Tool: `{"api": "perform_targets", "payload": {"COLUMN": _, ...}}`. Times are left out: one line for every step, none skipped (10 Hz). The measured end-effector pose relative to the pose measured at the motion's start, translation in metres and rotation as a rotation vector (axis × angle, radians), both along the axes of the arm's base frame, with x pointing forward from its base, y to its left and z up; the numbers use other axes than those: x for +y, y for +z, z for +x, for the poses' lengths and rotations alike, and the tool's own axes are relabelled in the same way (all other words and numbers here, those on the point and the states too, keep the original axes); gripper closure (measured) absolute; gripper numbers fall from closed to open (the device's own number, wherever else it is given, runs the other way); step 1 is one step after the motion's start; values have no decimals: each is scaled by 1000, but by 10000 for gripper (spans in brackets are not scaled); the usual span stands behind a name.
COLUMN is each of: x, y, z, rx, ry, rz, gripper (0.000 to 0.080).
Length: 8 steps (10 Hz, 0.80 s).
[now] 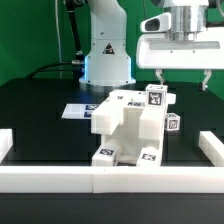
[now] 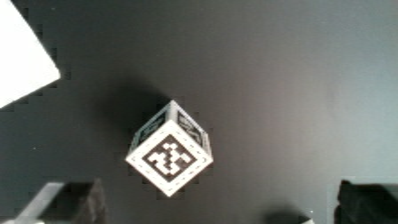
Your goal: Assemble chair
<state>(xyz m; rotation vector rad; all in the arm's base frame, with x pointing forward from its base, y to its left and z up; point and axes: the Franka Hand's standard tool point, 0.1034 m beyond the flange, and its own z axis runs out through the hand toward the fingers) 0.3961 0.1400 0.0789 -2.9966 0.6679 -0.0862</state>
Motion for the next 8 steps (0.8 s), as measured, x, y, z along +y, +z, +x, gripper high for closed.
{"api": "perform_targets", "payload": {"x": -1, "y": -5, "z": -1, "rx": 5, "ry": 64, "rz": -14, "gripper": 151}}
{"api": "perform_targets", "payload": {"x": -3, "y": -10, "z": 1, "rx": 3, "ry": 84, "rz": -23, "gripper": 151}}
{"api": "perform_targets", "payload": {"x": -4, "y": -14, "z": 3, "rx": 3, "ry": 114, "rz": -31, "gripper": 151}}
{"api": "perform_targets", "payload": {"x": -4, "y": -21, "z": 6, "rx": 2, "ry": 136, "rz": -42, "gripper": 151}}
{"api": "perform_targets", "payload": {"x": 1, "y": -28, "z": 6, "rx": 9, "ry": 150, "rz": -51, "gripper": 151}}
{"api": "perform_targets", "payload": {"x": 1, "y": -34, "z": 8, "rx": 1, "ry": 166, "rz": -60, "gripper": 151}}
{"api": "perform_targets", "payload": {"x": 0, "y": -39, "z": 8, "rx": -1, "ry": 177, "rz": -68, "gripper": 151}}
{"api": "perform_targets", "payload": {"x": -1, "y": -39, "z": 8, "rx": 1, "ry": 169, "rz": -68, "gripper": 151}}
